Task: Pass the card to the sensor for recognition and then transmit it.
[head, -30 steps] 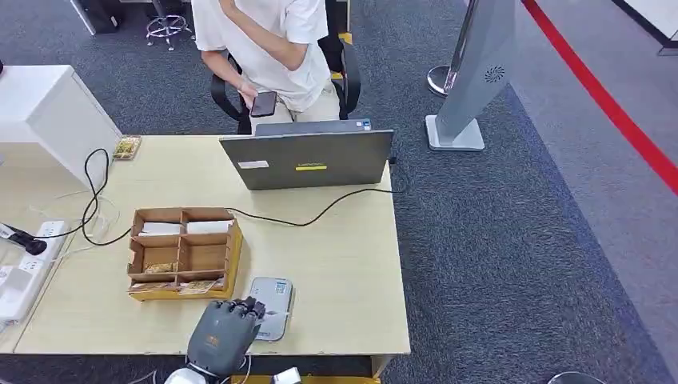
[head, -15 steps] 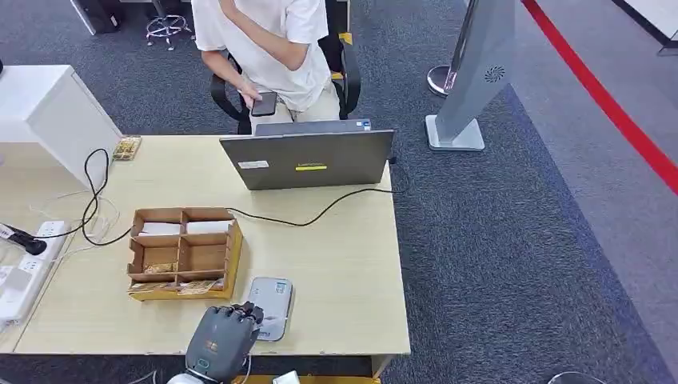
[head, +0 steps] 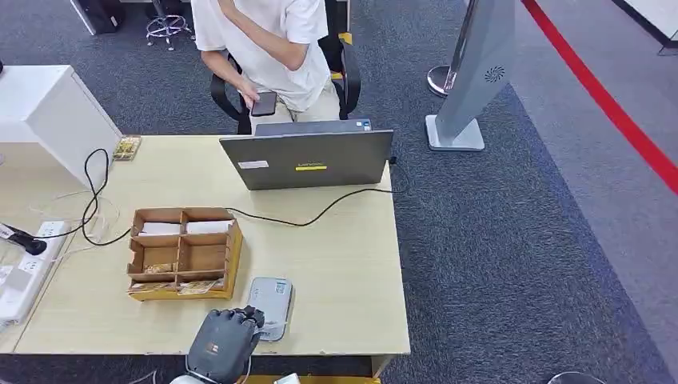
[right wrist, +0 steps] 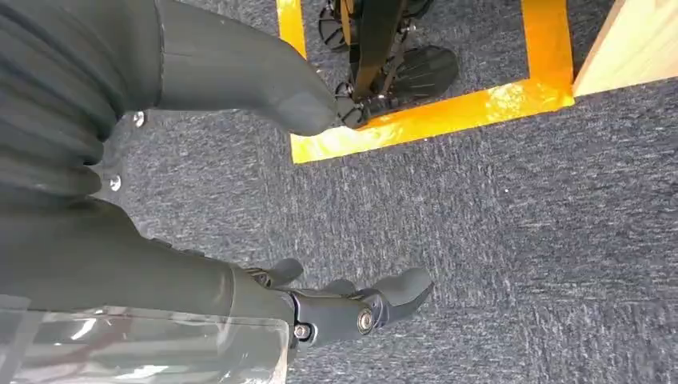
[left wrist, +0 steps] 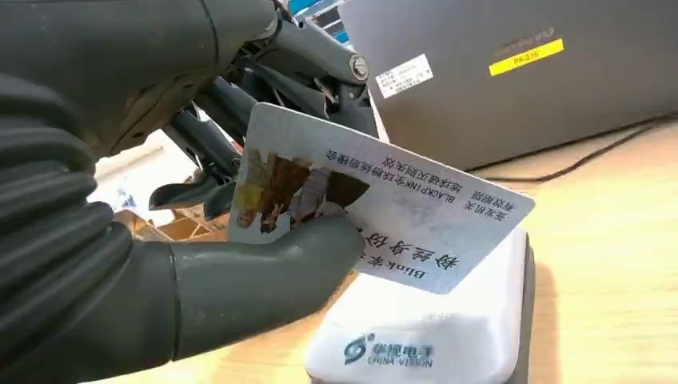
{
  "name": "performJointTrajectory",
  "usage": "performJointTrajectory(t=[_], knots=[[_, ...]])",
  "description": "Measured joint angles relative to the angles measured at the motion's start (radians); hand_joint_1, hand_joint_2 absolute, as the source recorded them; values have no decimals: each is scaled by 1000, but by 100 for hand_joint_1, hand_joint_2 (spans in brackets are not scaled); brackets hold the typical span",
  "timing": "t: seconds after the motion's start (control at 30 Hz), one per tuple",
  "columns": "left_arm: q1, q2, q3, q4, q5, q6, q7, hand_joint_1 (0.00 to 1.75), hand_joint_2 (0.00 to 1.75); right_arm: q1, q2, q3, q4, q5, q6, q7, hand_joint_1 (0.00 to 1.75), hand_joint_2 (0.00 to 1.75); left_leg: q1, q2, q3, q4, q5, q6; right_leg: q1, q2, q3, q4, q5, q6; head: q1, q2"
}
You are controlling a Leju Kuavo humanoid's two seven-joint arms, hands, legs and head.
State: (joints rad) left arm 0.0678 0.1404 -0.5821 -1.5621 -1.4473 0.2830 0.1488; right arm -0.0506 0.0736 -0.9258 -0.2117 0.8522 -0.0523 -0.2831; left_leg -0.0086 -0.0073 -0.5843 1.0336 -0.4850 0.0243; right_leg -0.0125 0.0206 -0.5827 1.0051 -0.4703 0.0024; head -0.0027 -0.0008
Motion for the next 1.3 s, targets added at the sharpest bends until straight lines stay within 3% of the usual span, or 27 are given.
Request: performJointTrajectory(t=[0.3, 0.7, 0.87, 1.03, 1.3], knots=[[-1, 1, 0, 15, 28, -61, 18, 175, 175, 0, 0, -16, 0, 18, 11, -9, 0, 175, 0, 0, 0, 0, 0, 0, 0, 0, 0, 0, 0, 0, 0, 0], [-33, 21, 18, 3, 34, -70, 10, 175, 175, -1, 0, -19, 0, 34, 18, -19, 0, 175, 0, 0, 0, 0, 0, 0, 0, 0, 0, 0, 0, 0, 0, 0], [-100, 39, 33, -68, -4, 41, -22, 175, 175, -3, 0, -19, 0, 53, 19, -32, 0, 175, 0, -2, 0, 0, 1, 0, 0, -2, 1, 0, 0, 0, 0, 0], [-149, 43, 57, -116, -64, 218, -58, 175, 175, -11, 2, -19, 0, 80, 25, -40, 0, 175, 0, -3, 0, 0, 1, 0, 0, -2, 1, 0, 0, 0, 1, 0], [-196, 46, 72, -159, -79, 279, -76, 175, 175, -21, 7, -18, 2, 91, 30, -40, 0, 175, 0, -3, 0, 0, 1, 0, 0, -2, 1, 0, 0, 0, 0, 0]])
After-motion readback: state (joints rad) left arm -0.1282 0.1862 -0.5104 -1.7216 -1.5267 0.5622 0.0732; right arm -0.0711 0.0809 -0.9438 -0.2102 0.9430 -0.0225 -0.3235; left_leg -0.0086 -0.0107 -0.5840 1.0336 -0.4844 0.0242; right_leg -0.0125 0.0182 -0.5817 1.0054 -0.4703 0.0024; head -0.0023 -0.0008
